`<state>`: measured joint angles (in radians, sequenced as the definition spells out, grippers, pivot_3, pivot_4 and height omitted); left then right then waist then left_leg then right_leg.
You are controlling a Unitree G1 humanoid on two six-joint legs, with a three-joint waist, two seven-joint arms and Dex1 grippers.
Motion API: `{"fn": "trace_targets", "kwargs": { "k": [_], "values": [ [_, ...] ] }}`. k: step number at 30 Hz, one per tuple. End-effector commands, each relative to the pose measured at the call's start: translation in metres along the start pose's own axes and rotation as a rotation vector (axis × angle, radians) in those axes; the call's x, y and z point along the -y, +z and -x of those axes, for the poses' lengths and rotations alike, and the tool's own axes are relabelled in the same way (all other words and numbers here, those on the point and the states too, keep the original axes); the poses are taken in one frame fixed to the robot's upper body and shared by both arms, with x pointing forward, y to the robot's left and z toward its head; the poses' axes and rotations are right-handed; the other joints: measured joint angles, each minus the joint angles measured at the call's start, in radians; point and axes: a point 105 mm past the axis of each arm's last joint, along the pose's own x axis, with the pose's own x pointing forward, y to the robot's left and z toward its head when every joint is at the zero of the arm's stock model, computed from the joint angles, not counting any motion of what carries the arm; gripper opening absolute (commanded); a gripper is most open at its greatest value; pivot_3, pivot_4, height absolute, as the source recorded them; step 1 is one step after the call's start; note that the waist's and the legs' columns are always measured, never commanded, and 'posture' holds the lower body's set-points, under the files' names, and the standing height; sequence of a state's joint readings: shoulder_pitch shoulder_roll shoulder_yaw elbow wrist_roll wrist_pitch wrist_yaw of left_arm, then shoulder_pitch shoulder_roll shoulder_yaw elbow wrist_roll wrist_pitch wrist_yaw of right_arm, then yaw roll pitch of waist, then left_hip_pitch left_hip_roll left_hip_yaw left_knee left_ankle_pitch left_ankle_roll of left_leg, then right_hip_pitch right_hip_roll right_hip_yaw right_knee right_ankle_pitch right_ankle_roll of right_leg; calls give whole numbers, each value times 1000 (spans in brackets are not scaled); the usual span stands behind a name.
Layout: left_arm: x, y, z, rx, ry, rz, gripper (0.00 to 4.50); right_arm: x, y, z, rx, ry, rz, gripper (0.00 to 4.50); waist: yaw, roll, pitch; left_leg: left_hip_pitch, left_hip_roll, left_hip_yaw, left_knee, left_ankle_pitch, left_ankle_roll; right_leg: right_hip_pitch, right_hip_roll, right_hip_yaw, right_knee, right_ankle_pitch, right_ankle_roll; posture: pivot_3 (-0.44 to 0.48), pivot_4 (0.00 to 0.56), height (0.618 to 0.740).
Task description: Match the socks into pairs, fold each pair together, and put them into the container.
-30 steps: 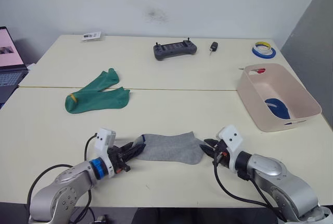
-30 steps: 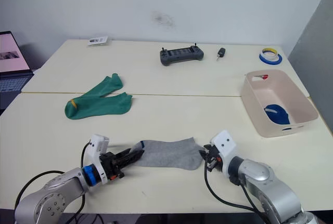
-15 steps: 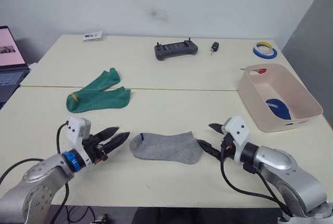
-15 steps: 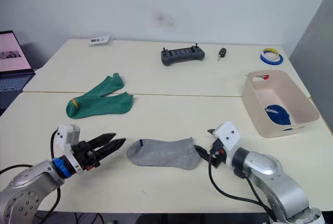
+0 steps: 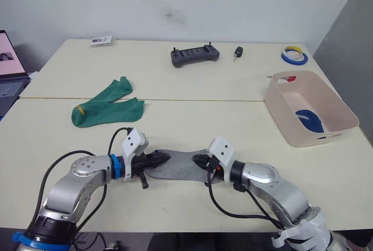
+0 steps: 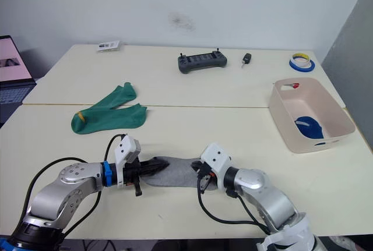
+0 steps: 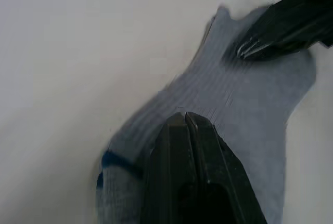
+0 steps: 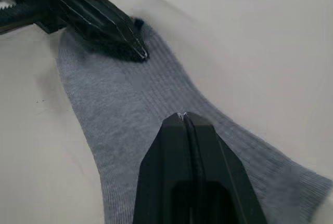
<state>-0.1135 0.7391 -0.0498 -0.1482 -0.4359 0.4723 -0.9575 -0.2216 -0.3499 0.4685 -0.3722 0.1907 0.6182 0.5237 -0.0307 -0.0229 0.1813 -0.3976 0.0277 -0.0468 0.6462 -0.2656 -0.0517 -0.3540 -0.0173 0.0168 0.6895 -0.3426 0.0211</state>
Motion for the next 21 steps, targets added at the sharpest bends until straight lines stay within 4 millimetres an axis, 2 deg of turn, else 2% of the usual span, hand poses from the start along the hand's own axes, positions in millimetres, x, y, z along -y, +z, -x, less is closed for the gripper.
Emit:
{"fn": "trace_targets", "kwargs": {
  "k": [1, 7, 10, 13, 15, 18, 21],
  "values": [
    [-10, -20, 2, -87, 46, -25, 0, 4, -14, 6, -34, -20, 19, 43, 3, 0, -1, 0, 0, 0, 0, 0, 0, 0, 0, 0, 0, 0, 0, 0, 150, 740],
    [-6, -34, -2, -131, 47, -25, 0, 20, -29, 33, -72, -98, 6, 43, 3, 5, -11, 3, 0, 0, 0, 0, 0, 3, -1, 0, 0, 0, 0, 0, 150, 740],
    [-3, -36, -3, -126, 49, -19, 0, 30, -36, 53, -99, -148, -7, 43, 3, 8, -16, 4, -1, 0, 0, 0, 0, 4, -1, 0, -1, 0, 0, 0, 150, 740],
    [-1, -32, -4, -104, 45, -32, 0, 35, -35, 62, -94, -168, -4, 43, 2, 9, -20, 5, 0, 0, -1, 0, 0, 6, -1, 0, -1, 0, 0, 0, 150, 740],
    [-5, -21, -3, -59, 64, -56, 0, 33, -22, 65, -32, -159, 2, 43, 2, 10, -21, 6, 0, 0, -1, 0, 0, 6, -1, 0, -1, 0, 0, 0, 150, 740],
    [-12, 13, 4, 52, 102, -105, 0, 26, 11, 67, 105, -115, -8, 43, 1, 10, -20, 5, 0, 0, -1, 0, 0, 5, -1, 0, -1, 0, 0, 0, 150, 740],
    [0, 38, 8, 107, 17, -129, 0, 22, 24, 64, 135, -94, 8, 43, 0, 8, -19, 2, 0, -1, 0, 0, 0, 3, 0, 0, 0, 0, 0, 0, 150, 740]
  ]
}}
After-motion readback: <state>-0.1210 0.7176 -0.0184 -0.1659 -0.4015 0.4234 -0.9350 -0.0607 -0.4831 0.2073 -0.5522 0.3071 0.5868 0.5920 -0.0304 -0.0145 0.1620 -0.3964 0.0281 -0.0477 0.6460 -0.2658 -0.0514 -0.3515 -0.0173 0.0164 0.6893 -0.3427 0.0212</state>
